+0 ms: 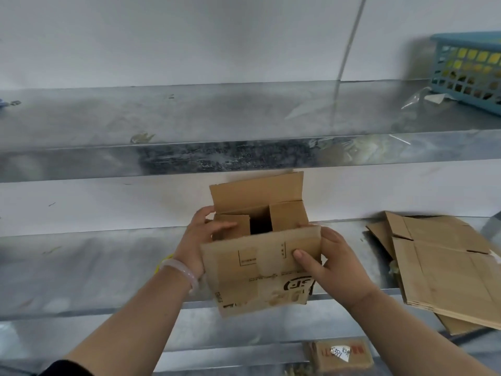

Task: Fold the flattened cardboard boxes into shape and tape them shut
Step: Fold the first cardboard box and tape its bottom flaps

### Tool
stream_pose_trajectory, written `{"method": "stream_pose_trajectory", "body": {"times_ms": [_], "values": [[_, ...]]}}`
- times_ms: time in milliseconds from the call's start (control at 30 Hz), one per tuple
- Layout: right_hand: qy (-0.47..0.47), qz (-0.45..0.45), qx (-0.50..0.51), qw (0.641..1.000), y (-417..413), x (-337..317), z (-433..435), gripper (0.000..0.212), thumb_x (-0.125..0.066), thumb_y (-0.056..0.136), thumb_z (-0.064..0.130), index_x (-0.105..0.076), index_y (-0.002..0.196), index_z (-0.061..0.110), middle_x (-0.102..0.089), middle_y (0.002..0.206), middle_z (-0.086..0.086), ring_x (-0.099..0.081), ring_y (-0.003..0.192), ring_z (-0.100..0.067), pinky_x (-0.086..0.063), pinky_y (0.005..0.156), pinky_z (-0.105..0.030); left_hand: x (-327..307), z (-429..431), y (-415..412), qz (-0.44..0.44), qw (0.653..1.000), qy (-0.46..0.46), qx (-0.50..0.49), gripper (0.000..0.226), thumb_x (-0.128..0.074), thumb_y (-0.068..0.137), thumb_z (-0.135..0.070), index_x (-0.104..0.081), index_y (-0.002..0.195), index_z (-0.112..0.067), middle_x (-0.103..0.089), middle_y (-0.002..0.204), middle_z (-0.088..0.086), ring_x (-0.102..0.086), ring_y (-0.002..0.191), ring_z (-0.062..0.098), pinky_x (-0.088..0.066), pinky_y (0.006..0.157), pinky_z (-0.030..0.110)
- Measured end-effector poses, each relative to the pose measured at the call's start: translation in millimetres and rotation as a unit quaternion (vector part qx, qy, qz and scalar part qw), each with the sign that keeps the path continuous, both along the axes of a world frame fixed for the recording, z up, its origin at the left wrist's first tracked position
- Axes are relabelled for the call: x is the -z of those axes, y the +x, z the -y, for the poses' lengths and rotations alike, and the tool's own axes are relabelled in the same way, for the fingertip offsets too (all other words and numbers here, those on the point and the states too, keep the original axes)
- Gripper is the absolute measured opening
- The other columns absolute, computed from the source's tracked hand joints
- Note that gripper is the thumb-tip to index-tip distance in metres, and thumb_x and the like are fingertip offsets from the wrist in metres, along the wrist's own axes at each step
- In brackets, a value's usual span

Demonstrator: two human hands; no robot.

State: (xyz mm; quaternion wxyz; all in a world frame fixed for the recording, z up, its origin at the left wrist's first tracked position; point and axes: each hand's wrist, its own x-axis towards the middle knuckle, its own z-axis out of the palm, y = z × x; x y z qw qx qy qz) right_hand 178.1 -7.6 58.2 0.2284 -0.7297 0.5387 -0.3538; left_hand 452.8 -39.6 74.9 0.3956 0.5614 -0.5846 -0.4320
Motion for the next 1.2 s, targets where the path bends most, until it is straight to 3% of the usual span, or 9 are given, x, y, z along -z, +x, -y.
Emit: {"method": "stream_pose_trajectory", "body": {"times_ms": [67, 200, 300, 400, 567, 667, 833, 1000, 1200], "values": [[0.022, 0.033, 0.010, 0.999, 2, -6, 3, 0.017, -0.062, 0.086, 0.054, -0.065, 0.100, 0.046, -0.062, 0.109, 0.024, -0.056, 0.104, 0.003, -0.051, 0.084, -0.018, 5, -5, 8, -0.103, 0.993, 0.021, 0.057, 0.035, -0.062, 0.092, -0.018, -0.057, 0.126, -0.021, -0.071, 0.106, 0.011, -0.071, 0.090, 0.020, -0.059, 0.075, 0.034], [0.038, 0.053, 0.034, 0.997, -2, -7, 8, 0.021, -0.070, 0.086, 0.037, -0.061, 0.100, 0.050, -0.062, 0.108, 0.023, -0.054, 0.101, 0.008, -0.045, 0.071, -0.007, 6, -15, 13, -0.062, 0.997, 0.004, 0.044, 0.069, -0.043, 0.075, -0.083, -0.048, 0.133, -0.045, -0.050, 0.137, -0.022, -0.046, 0.127, 0.001, -0.045, 0.096, 0.026], [0.073, 0.072, 0.054, 0.993, -3, 0, 13, 0.058, -0.074, 0.080, 0.045, -0.046, 0.131, 0.050, -0.048, 0.123, 0.028, -0.051, 0.113, -0.001, -0.051, 0.083, -0.019, 7, -14, 6, 0.001, 0.997, -0.009, 0.078, 0.080, -0.066, 0.077, -0.059, -0.018, 0.140, -0.057, -0.030, 0.143, -0.030, -0.034, 0.132, -0.004, -0.041, 0.100, 0.024], [0.097, 0.056, 0.045, 0.993, -2, 0, 18, 0.107, -0.077, 0.074, 0.053, 0.001, 0.147, 0.058, -0.029, 0.141, 0.034, -0.045, 0.124, -0.007, -0.050, 0.099, -0.040, 10, -3, 2, 0.107, 0.993, -0.024, 0.052, 0.115, -0.082, 0.069, -0.046, 0.003, 0.146, -0.054, -0.014, 0.142, -0.030, -0.029, 0.134, 0.005, -0.033, 0.111, 0.036], [0.129, -0.019, -0.002, 0.991, -7, -21, 47, 0.143, -0.089, 0.061, 0.048, 0.035, 0.132, 0.061, 0.001, 0.159, 0.027, -0.053, 0.100, -0.005, -0.051, 0.087, -0.026, 3, 15, 3, 0.066, 0.997, -0.009, 0.028, 0.140, -0.087, 0.054, -0.049, 0.020, 0.144, -0.051, -0.007, 0.156, -0.025, -0.035, 0.134, 0.015, -0.041, 0.108, 0.045], [0.142, 0.017, -0.047, 0.989, -7, -25, 63, 0.155, -0.091, 0.040, 0.063, 0.034, 0.132, 0.064, -0.001, 0.157, 0.030, -0.056, 0.113, -0.025, -0.054, 0.091, -0.047, 2, 23, 2, 0.067, 0.996, -0.019, 0.047, 0.142, -0.086, 0.056, -0.044, 0.025, 0.144, -0.047, -0.022, 0.153, -0.019, -0.042, 0.124, 0.011, -0.046, 0.104, 0.040], [0.135, 0.026, -0.036, 0.990, -8, -17, 73, 0.155, -0.089, 0.036, 0.068, 0.035, 0.128, 0.067, 0.005, 0.160, 0.023, -0.051, 0.124, -0.034, -0.054, 0.094, -0.046, 1, 35, 4, 0.092, 0.995, -0.009, 0.039, 0.144, -0.084, 0.048, -0.052, 0.020, 0.147, -0.044, -0.006, 0.156, -0.019, -0.037, 0.128, 0.014, -0.042, 0.106, 0.041], [0.130, 0.043, -0.038, 0.990, -10, -10, 77, 0.152, -0.092, 0.046, 0.056, 0.028, 0.139, 0.060, -0.018, 0.149, 0.023, -0.065, 0.089, -0.023, -0.058, 0.079, -0.038, 8, 39, 3, 0.071, 0.996, -0.021, 0.049, 0.140, -0.083, 0.052, -0.049, 0.019, 0.146, -0.043, -0.015, 0.154, -0.021, -0.040, 0.125, 0.013, -0.045, 0.102, 0.036], [0.112, -0.006, -0.013, 0.994, -6, -6, 59, 0.082, -0.071, 0.061, 0.068, -0.047, 0.136, 0.046, -0.030, 0.142, 0.025, -0.050, 0.101, 0.007, -0.045, 0.081, -0.011, 14, 34, 8, 0.133, 0.988, -0.066, 0.051, 0.065, -0.079, 0.060, -0.053, -0.055, 0.120, -0.045, -0.027, 0.144, -0.019, -0.032, 0.124, -0.007, -0.029, 0.114, 0.030]]}}
